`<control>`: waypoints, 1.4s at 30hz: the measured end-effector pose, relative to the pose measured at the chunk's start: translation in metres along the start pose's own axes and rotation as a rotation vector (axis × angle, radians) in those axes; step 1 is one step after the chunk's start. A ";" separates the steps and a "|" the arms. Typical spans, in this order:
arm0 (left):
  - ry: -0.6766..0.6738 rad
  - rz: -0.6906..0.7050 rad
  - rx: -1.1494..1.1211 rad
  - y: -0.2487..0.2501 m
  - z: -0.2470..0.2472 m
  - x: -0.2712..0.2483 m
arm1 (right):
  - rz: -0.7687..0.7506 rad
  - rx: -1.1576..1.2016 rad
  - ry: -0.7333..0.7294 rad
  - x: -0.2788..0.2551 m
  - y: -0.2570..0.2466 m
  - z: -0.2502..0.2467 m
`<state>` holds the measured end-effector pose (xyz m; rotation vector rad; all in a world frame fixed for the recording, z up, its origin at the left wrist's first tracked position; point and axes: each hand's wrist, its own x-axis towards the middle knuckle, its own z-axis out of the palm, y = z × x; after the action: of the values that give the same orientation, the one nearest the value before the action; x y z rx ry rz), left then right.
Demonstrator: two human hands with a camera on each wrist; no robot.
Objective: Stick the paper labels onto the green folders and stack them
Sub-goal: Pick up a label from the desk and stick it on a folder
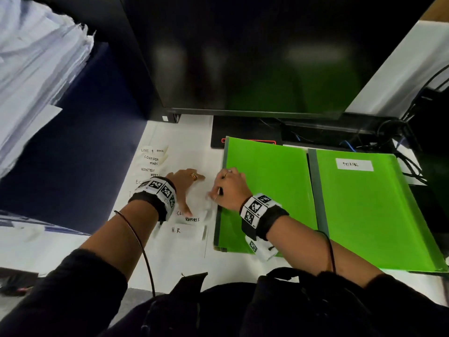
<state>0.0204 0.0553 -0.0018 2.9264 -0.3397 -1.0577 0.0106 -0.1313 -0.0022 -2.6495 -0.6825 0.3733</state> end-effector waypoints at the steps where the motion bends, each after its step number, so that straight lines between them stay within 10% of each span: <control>1: -0.026 -0.006 0.015 -0.001 0.007 -0.001 | -0.013 -0.032 -0.053 -0.001 -0.003 0.004; 12: 0.071 0.058 -0.025 -0.006 0.033 0.004 | 0.047 -0.198 -0.193 -0.003 -0.017 0.029; 27: 0.687 -0.060 0.032 -0.014 0.024 0.008 | 0.163 -0.078 0.035 0.028 0.002 0.012; 35: 0.290 -0.025 -0.117 -0.025 0.025 0.012 | 0.175 -0.047 -0.001 0.028 -0.001 0.011; 42: 0.214 -0.056 -0.130 -0.019 0.033 0.006 | 0.192 -0.114 -0.050 0.030 -0.008 0.013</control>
<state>0.0079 0.0746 -0.0330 2.9092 -0.1780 -0.7312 0.0283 -0.1062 -0.0156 -2.8330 -0.4777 0.4684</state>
